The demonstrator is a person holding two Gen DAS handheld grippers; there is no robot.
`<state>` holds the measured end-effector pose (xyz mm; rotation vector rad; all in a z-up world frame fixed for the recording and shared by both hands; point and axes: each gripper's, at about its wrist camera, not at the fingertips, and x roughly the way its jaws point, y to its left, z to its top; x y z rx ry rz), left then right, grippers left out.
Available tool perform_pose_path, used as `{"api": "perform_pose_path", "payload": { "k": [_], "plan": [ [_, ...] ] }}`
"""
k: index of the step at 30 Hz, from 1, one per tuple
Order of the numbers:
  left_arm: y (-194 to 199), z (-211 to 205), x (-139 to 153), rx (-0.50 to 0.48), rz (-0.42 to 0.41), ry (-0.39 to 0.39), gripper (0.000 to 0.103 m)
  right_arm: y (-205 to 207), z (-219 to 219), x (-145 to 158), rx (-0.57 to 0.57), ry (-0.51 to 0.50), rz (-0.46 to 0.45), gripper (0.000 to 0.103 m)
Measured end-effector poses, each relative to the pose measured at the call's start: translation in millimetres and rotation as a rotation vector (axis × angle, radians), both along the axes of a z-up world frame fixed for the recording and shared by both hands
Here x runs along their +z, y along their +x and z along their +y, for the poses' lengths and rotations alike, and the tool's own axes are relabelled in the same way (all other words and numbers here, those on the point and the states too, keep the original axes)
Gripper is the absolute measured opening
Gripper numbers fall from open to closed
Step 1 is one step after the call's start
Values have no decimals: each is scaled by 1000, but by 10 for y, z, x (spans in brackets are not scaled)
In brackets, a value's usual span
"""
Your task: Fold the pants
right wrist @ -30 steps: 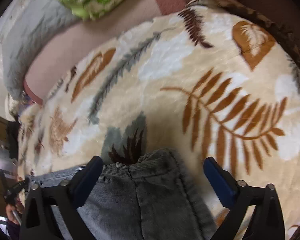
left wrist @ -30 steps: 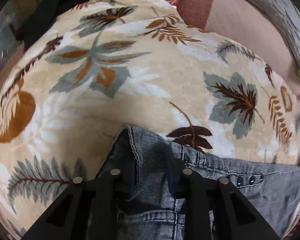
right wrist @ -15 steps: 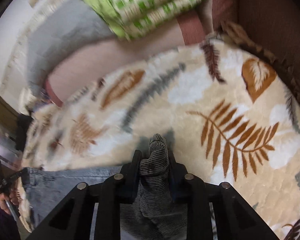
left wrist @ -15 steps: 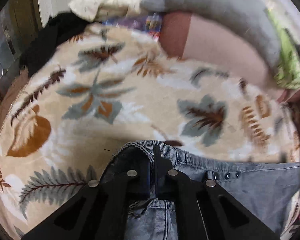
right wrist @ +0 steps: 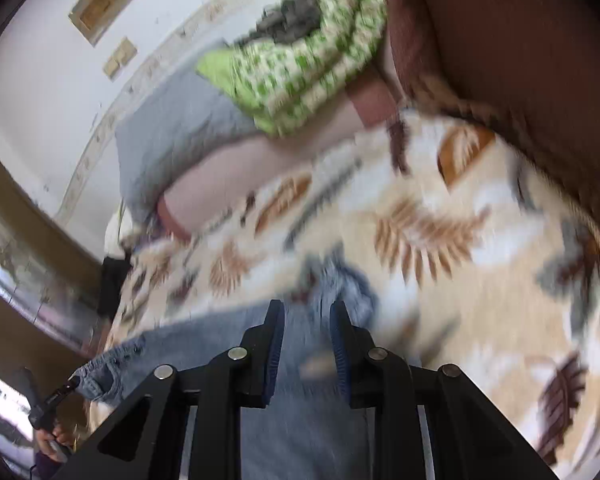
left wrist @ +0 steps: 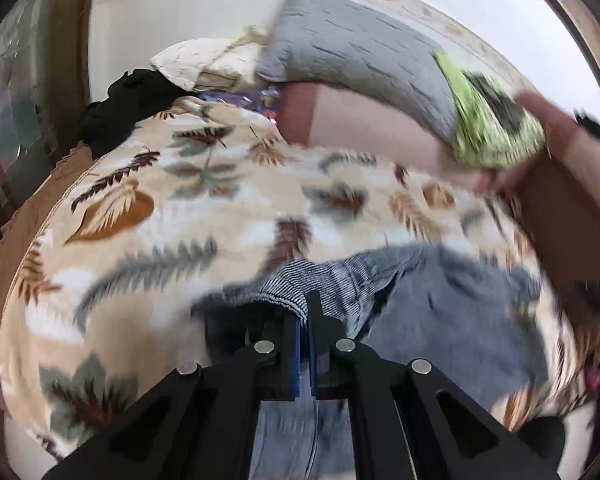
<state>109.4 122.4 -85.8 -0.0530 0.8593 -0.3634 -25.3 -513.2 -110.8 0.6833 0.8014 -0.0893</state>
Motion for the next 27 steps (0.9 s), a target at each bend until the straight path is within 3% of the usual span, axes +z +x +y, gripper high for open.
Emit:
{"api": "perform_pose_path", "payload": {
  "k": [1, 3, 4, 6, 10, 15, 17, 18, 20, 21, 24, 27],
  "plan": [
    [-145, -2, -70, -5, 7, 24, 3, -28, 25, -73, 3, 7, 44, 26],
    [-308, 33, -157, 5, 20, 7, 3, 2, 2, -228, 1, 123, 86, 31],
    [-364, 64, -205, 18, 36, -14, 3, 39, -15, -315, -11, 204, 103, 49],
    [-409, 111, -270, 43, 55, -35, 3, 111, -20, -420, -52, 282, 111, 75],
    [-455, 161, -302, 68, 67, -63, 3, 240, -6, -504, -152, 242, 100, 74],
    [-434, 132, -279, 62, 51, -51, 3, 429, 144, -789, -120, 194, 198, 74],
    [-395, 133, -296, 69, 57, -55, 3, 490, 191, -911, -104, 166, 188, 74],
    [-377, 142, -302, 72, 61, -57, 3, 520, 206, -934, -94, 141, 172, 70],
    [-348, 157, -308, 79, 64, -57, 3, 633, 289, -891, -44, 41, 187, 33],
    [-333, 172, -306, 80, 64, -61, 3, 693, 327, -883, -22, -3, 216, 7],
    [-278, 201, -275, 91, 60, -75, 3, 748, 333, -694, -13, -5, 205, 7],
    [-209, 199, -185, 94, 37, -82, 3, 654, 175, -217, -64, -1, 66, 6]
  ]
}}
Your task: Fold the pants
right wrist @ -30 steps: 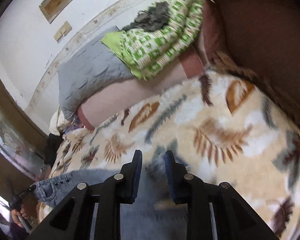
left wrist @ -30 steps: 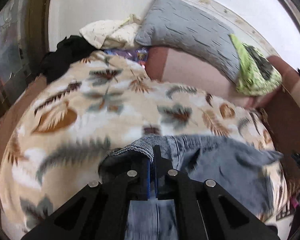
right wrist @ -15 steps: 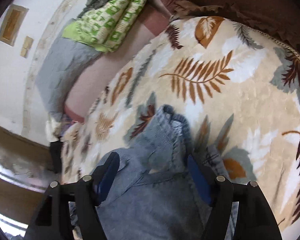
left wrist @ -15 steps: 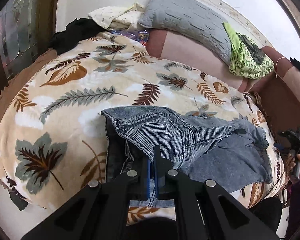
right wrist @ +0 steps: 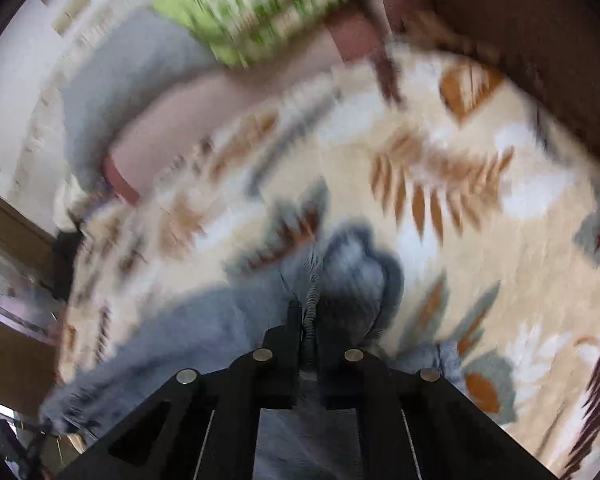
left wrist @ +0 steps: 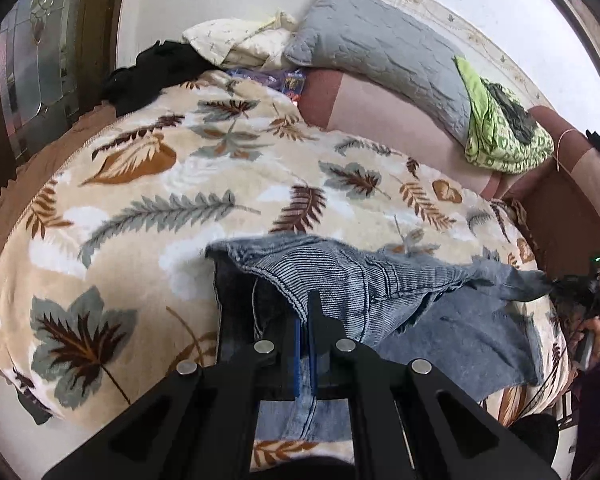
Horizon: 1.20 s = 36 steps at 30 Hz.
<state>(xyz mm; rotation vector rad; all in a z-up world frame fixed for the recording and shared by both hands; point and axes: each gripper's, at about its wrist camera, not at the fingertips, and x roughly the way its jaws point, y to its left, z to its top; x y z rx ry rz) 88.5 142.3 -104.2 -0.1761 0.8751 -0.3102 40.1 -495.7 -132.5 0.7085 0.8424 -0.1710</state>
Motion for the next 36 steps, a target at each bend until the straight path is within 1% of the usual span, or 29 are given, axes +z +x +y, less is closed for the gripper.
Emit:
{"api": "perform_pose_path", "payload": {
  "k": [3, 4, 5, 7, 9, 10, 11, 12, 14, 15, 16, 17, 18, 19, 21, 23, 24, 26, 27, 28, 29, 30, 31, 32, 33, 36],
  "plan": [
    [20, -9, 100, -2, -32, -4, 3, -150, -177, 366, -55, 12, -106, 5],
    [10, -13, 113, -5, -40, -6, 3, -221, -218, 485, -55, 14, -137, 3],
    [-21, -13, 111, -14, -46, -2, 3, -320, -232, 584, -51, 7, -151, 3],
    [-69, -1, 79, -24, -40, 6, 3, -551, -264, 634, -33, -12, -153, 3],
    [-167, 55, -15, -51, -26, -1, 3, -711, -250, 561, 13, -3, -119, 3],
    [-196, 66, -49, -58, -21, 2, 3, -810, -226, 466, 47, -6, -72, 3],
    [-232, 83, -102, -60, -13, 14, 3, -888, -224, 383, 51, -16, -29, 4],
    [-260, 108, -171, -57, 3, 25, 3, -962, -238, 251, 43, 1, 22, 5],
    [-270, 155, -270, -35, 37, 13, 3, -1056, -321, 33, 13, 121, 49, 6],
    [-271, 172, -298, -25, 49, 4, 3, -1091, -337, -35, -5, 162, 52, 13],
    [-271, 184, -310, -13, 57, -8, 3, -1108, -351, -133, -27, 206, 52, 32],
    [-276, 182, -304, -8, 55, -13, 3, -1098, -331, -206, -35, 223, 53, 47],
    [-280, 175, -291, -8, 51, -10, 3, -1072, -279, -284, -36, 221, 62, 72],
    [-283, 161, -273, -9, 45, -5, 3, -1048, -220, -315, -33, 215, 66, 76],
    [-285, 128, -222, -11, 32, 9, 3, -958, -119, -468, -12, 210, 73, 76],
    [-272, 112, -191, -8, 28, 14, 3, -908, -82, -580, -14, 206, 91, 76],
    [-261, 110, -182, -5, 28, 12, 3, -884, -62, -655, -13, 217, 108, 76],
    [-240, 118, -177, 2, 32, 2, 3, -828, -4, -830, -12, 270, 156, 75],
    [-232, 127, -180, 6, 35, -4, 3, -817, 17, -866, -23, 259, 176, 75],
    [-224, 131, -184, 8, 35, -6, 3, -799, 49, -887, -29, 231, 188, 70],
    [-216, 134, -190, 10, 37, -7, 3, -789, 70, -879, -34, 199, 191, 62],
    [-208, 142, -198, 12, 40, -9, 3, -785, 68, -868, -40, 182, 188, 32],
    [-202, 148, -202, 13, 43, -13, 3, -786, 47, -853, -42, 190, 173, 23],
    [-195, 158, -202, 15, 45, -18, 3, -797, 34, -818, -48, 184, 160, 23],
    [-186, 173, -197, 16, 42, -21, 3, -808, 31, -757, -49, 160, 149, 18],
    [-184, 226, -165, 18, 29, -31, 4, -904, 52, -441, -37, 78, 83, 18]
  ]
}}
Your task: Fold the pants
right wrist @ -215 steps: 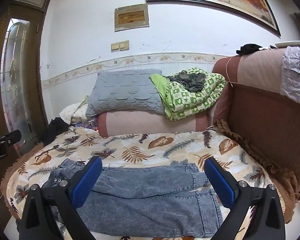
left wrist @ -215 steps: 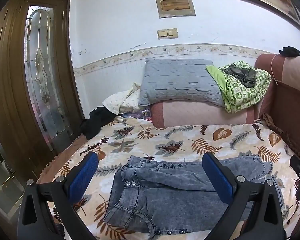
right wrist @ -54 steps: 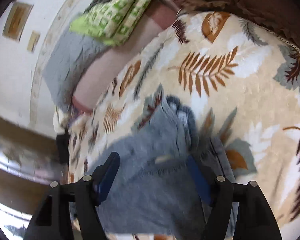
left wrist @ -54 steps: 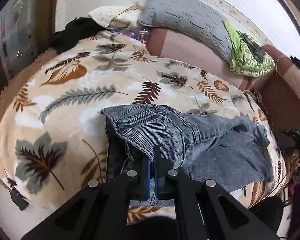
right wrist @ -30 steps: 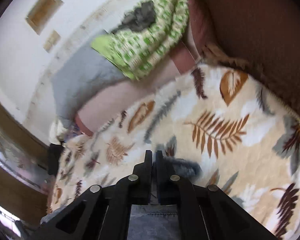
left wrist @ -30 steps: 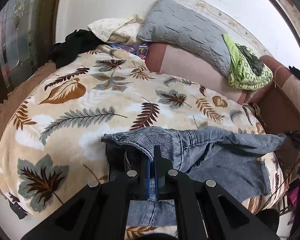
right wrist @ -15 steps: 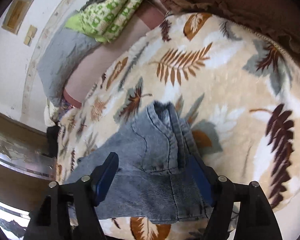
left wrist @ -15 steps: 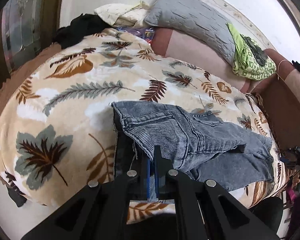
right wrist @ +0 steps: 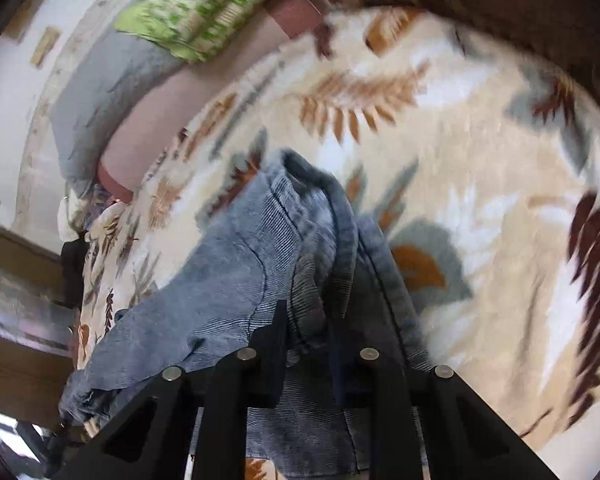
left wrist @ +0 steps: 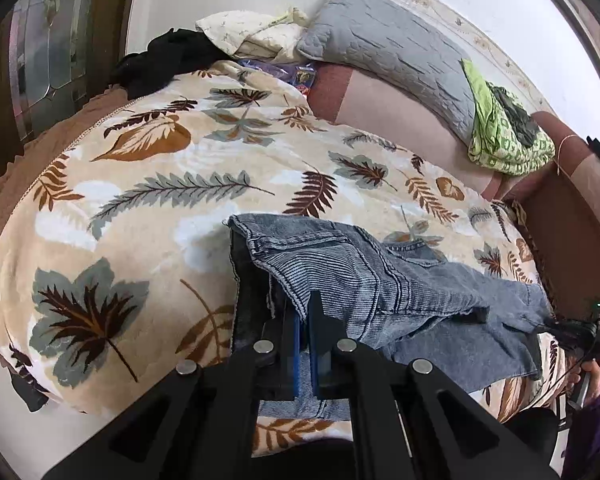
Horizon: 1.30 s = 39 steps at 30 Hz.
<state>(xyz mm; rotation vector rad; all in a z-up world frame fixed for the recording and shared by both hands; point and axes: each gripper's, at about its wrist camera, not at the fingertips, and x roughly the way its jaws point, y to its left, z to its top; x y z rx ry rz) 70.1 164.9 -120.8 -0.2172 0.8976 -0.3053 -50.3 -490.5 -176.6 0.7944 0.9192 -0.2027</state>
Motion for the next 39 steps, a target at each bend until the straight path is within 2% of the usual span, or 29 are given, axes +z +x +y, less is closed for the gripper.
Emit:
{"api": "perform_pose_path", "payload": {
  "k": [4, 8, 11, 14, 16, 18, 19, 20, 21, 22, 25, 29, 32, 35, 36, 37, 39],
  "plan": [
    [-72, 110, 1, -3, -16, 3, 4, -297, -25, 345, -5, -71, -55, 18],
    [-164, 224, -121, -6, 5, 2, 4, -690, -53, 361, -13, -85, -40, 18],
    [-226, 262, -348, -6, 66, 3, 5, -836, -40, 62, 26, -55, 56, 19],
    [-240, 278, -540, 12, 135, 44, 8, -853, 1, -354, 72, 20, 251, 24],
    [-272, 353, -591, 28, 165, 26, 9, -886, -31, -453, 83, 103, 305, 30],
    [-325, 425, -544, 60, 157, 50, 9, -905, -82, -356, 90, 97, 289, 36],
    [-335, 445, -517, 68, 153, 63, 9, -903, -110, -267, 92, 68, 273, 47],
    [-363, 488, -482, 78, 147, 73, 9, -899, -138, -157, 89, 40, 249, 53],
    [-394, 551, -440, 93, 141, 75, 9, -908, -149, -59, 83, 23, 219, 65],
    [-422, 616, -399, 110, 136, 78, 9, -903, -169, 51, 75, 10, 177, 68],
    [-443, 733, -270, 152, 105, 82, 9, -775, -212, 235, 59, -19, 113, 68],
    [-367, 654, -109, 144, 66, 47, 9, -397, -250, 185, 30, -22, 93, 68],
    [-299, 375, -4, 81, 31, 36, 10, -40, -229, 63, 37, -109, 129, 68],
    [-260, 106, 53, 18, 3, 26, 10, 236, -209, -180, 61, -134, 192, 65],
    [-235, 20, 55, -1, -2, 11, 10, 299, -190, -240, 75, -147, 209, 53],
    [-211, -39, 44, -12, 1, 1, 10, 377, -158, -326, 109, -163, 239, 36],
    [-169, -140, 20, -26, 12, -2, 10, 446, -94, -386, 131, -230, 287, 21]
  ]
}}
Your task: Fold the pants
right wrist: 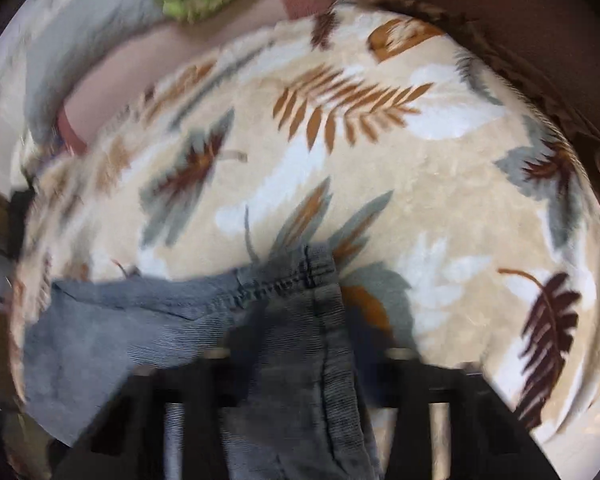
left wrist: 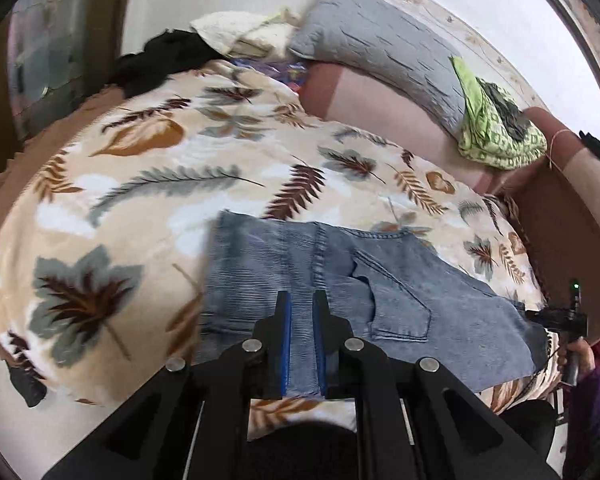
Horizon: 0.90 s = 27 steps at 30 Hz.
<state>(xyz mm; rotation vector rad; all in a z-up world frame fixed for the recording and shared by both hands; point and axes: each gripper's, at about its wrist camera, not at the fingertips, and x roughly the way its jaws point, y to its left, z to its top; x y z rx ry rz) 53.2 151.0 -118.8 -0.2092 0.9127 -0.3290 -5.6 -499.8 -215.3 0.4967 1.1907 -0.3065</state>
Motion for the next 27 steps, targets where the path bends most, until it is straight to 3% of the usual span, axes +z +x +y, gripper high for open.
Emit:
{"api": "perform_pose_path", "payload": {
  "k": [4, 9, 12, 15, 17, 18, 20, 22, 27],
  "plan": [
    [92, -157, -43, -22, 14, 5, 10, -13, 0, 259, 12, -100, -67, 14],
    [207, -481, 54, -76, -1, -1, 10, 59, -75, 469, -42, -114, -174, 14],
    [207, -767, 78, -132, -8, -12, 12, 100, -110, 363, -101, -136, -210, 14],
    [206, -1109, -1, -182, 15, -5, 29, 174, -183, -29, -136, -82, -106, 14],
    [208, -1306, -82, -209, 37, -2, 34, 89, -211, -45, -188, -68, -117, 24],
    [212, -1369, -123, -213, 52, -1, 36, 59, -209, -1, -211, -91, -96, 44],
    [225, -1481, -245, -207, 92, 16, 46, 7, -184, 183, -245, -159, -89, 59],
    [198, -1576, -348, -205, 112, 27, 46, -28, -83, 440, -190, -166, -205, 59],
    [-80, -1699, -389, -237, 36, 40, 46, 331, 625, 801, 217, 105, -345, 59]
  ]
}}
